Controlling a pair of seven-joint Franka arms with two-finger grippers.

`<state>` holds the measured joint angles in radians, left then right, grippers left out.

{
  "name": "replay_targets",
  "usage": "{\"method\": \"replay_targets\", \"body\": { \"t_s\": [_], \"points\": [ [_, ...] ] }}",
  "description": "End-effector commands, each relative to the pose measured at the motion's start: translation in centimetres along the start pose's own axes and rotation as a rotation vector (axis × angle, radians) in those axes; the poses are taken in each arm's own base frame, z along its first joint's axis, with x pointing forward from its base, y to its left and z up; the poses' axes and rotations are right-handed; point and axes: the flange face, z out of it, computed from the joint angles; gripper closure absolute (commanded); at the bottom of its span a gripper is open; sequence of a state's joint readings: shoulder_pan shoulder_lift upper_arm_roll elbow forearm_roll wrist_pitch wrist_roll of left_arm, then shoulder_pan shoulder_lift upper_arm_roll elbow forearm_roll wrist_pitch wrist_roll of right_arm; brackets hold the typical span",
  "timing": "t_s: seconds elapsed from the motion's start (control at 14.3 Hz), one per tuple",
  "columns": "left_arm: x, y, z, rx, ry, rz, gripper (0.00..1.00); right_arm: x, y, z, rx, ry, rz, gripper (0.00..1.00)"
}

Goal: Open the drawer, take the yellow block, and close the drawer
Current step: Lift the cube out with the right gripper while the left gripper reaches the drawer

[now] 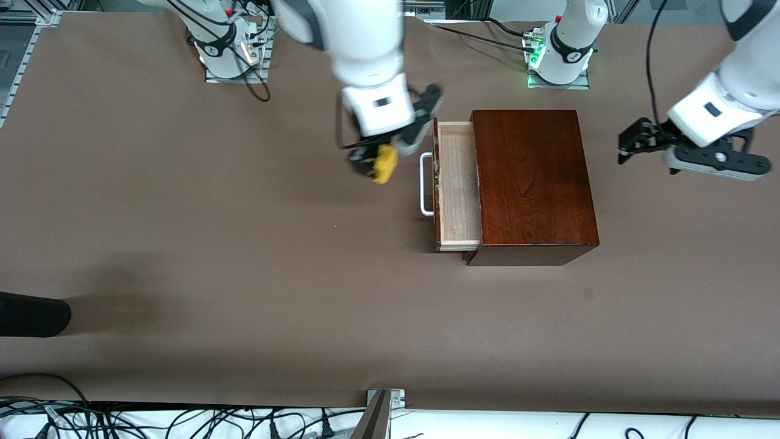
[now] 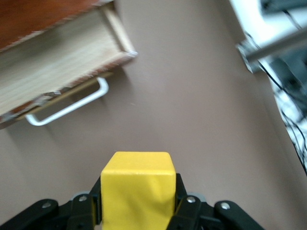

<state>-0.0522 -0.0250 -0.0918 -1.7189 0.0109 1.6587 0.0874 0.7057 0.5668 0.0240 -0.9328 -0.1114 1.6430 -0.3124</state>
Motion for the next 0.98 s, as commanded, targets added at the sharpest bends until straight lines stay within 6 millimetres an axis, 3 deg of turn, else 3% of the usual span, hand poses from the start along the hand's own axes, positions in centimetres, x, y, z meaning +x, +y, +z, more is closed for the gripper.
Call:
{"method": "replay_targets", "body": {
  "t_s": [0.0, 0.14, 0.35, 0.56, 0.77, 0.91],
  "points": [
    [0.2, 5.2, -0.1, -0.036, -0.029, 0.112, 0.00, -4.0, 6.1, -0.9, 0.068, -0.001, 0.154, 1.00],
    [0.6, 10.6, 1.4, -0.083, -0.057, 0.271, 0.00, -8.6, 10.4, 0.5, 0.094, -0.048, 0.251, 1.00],
    [1.3, 19.3, 3.2, -0.105, -0.086, 0.483, 0.00, -15.9, 16.3, 4.9, 0.150, -0.104, 0.403, 1.00],
    [2.0, 25.8, 5.4, -0.176, -0.124, 0.605, 0.00, -22.0, 18.5, 10.8, 0.170, -0.166, 0.532, 1.00],
    [3.0, 32.8, 10.8, -0.274, -0.215, 0.715, 0.00, -26.9, 18.5, 15.8, 0.160, -0.185, 0.672, 1.00],
    [3.0, 36.4, 12.7, -0.311, -0.239, 0.762, 0.00, -29.8, 18.7, 19.2, 0.159, -0.201, 0.762, 1.00]
  ]
}}
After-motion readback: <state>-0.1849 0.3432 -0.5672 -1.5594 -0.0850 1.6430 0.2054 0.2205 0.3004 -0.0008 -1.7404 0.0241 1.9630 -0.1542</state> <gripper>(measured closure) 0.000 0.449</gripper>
